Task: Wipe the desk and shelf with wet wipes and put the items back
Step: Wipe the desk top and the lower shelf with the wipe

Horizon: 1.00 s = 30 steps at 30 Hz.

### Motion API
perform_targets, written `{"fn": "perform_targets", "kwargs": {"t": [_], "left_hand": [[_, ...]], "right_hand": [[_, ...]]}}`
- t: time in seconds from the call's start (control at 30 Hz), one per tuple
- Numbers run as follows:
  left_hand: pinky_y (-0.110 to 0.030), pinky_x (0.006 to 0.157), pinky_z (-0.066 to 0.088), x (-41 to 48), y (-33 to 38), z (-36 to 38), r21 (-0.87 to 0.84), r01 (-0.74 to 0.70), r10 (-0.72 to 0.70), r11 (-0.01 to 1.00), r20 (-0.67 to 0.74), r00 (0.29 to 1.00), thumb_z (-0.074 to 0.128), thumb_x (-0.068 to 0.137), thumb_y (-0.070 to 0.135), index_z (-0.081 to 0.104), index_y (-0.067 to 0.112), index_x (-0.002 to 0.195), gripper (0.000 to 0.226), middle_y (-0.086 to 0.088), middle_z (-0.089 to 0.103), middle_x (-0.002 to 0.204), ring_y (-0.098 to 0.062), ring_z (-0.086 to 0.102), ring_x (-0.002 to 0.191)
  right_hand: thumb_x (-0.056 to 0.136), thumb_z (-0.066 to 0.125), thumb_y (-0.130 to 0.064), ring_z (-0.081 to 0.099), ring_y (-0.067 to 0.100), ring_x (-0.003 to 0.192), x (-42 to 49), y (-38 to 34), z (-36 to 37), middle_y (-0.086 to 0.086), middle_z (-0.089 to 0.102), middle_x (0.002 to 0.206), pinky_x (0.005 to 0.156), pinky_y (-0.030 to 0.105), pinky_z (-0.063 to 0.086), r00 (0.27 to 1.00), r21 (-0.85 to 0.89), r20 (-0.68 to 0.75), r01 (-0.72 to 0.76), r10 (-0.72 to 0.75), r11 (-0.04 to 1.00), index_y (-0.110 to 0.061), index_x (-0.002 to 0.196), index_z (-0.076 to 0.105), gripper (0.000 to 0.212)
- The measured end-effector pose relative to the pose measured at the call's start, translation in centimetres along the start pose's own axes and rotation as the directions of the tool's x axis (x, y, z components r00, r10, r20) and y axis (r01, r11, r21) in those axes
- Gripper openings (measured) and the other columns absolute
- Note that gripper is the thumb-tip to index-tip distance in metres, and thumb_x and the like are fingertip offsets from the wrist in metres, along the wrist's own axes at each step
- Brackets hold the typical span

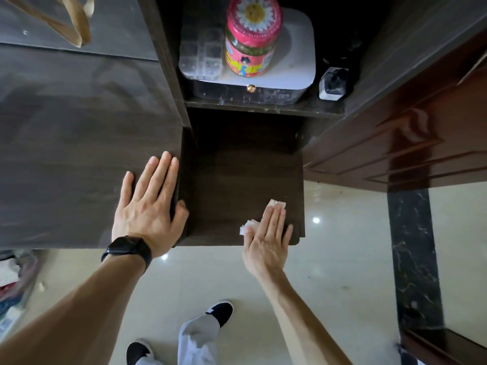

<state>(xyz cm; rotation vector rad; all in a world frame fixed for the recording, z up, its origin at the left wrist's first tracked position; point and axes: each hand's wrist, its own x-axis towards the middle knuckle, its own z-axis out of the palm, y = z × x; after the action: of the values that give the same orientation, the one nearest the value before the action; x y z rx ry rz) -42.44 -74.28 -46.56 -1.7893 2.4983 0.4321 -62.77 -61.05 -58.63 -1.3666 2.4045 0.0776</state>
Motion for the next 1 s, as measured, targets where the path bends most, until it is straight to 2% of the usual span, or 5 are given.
{"fn": "perform_targets", "kwargs": {"t": [0.37, 0.6, 0.77, 0.9, 1.0], "left_hand": [[-0.045, 0.122, 0.001, 0.0, -0.4, 0.6, 0.007, -0.015, 0.015, 1.0, -0.035, 0.999, 0.03, 0.092, 0.042, 0.002, 0.026, 0.157, 0.073, 0.009, -0.003, 0.164, -0.009, -0.008, 0.15], [-0.045, 0.122, 0.0, -0.1, -0.7, 0.9, 0.006, -0.027, 0.027, 1.0, -0.04, 0.999, 0.037, 0.095, 0.04, 0.002, 0.025, 0.157, 0.073, 0.008, -0.002, 0.164, -0.011, -0.007, 0.15], [-0.045, 0.122, -0.001, -0.4, -0.7, 1.0, -0.003, -0.037, 0.037, 0.999, -0.048, 0.998, 0.035, 0.095, 0.04, 0.002, 0.024, 0.157, 0.072, 0.008, -0.004, 0.164, -0.01, -0.009, 0.15], [-0.046, 0.122, -0.002, -0.4, -0.7, 0.9, -0.016, -0.07, 0.069, 0.997, -0.038, 0.997, 0.032, 0.095, 0.041, 0.003, 0.022, 0.157, 0.071, 0.005, -0.004, 0.164, -0.013, -0.008, 0.15], [-0.049, 0.121, -0.002, -0.5, -0.9, 0.7, 0.007, -0.112, 0.112, 0.994, 0.002, 0.994, 0.026, 0.097, 0.042, 0.001, 0.02, 0.157, 0.068, 0.002, -0.006, 0.164, -0.017, -0.008, 0.151]], "right_hand": [[0.103, 0.009, -0.049, -0.009, 0.022, 0.152, 11.8, 1.1, -2.9, 0.01, -0.011, 0.165, 0.122, 0.047, 0.001, 0.985, 0.051, -0.043, -0.163, 0.165, 0.985, -0.006, 0.156, -0.006, 0.07], [0.101, 0.039, -0.025, 0.055, 0.036, 0.116, 1.5, 5.1, -0.8, 0.012, 0.058, 0.133, 0.095, 0.044, 0.048, 0.958, 0.087, -0.15, -0.232, 0.243, 0.969, -0.004, 0.146, 0.038, 0.05], [0.097, 0.051, -0.014, 0.057, 0.037, 0.102, -2.5, 5.9, -1.4, 0.02, 0.065, 0.111, 0.086, 0.04, 0.048, 0.937, -0.009, 0.022, -0.348, 0.348, 0.938, -0.001, 0.145, 0.039, 0.051], [0.096, 0.05, -0.02, 0.062, 0.031, 0.092, -7.2, 4.1, -2.9, 0.003, 0.069, 0.092, 0.074, 0.032, 0.046, 0.939, 0.172, 0.13, -0.336, 0.317, 0.926, -0.019, 0.096, 0.067, 0.017], [0.09, 0.057, -0.028, 0.055, 0.026, 0.066, -12.7, 2.1, -4.3, -0.005, 0.057, 0.059, 0.055, 0.027, 0.037, 0.92, 0.444, 0.13, -0.387, 0.369, 0.808, -0.019, 0.067, 0.061, 0.025]]}}
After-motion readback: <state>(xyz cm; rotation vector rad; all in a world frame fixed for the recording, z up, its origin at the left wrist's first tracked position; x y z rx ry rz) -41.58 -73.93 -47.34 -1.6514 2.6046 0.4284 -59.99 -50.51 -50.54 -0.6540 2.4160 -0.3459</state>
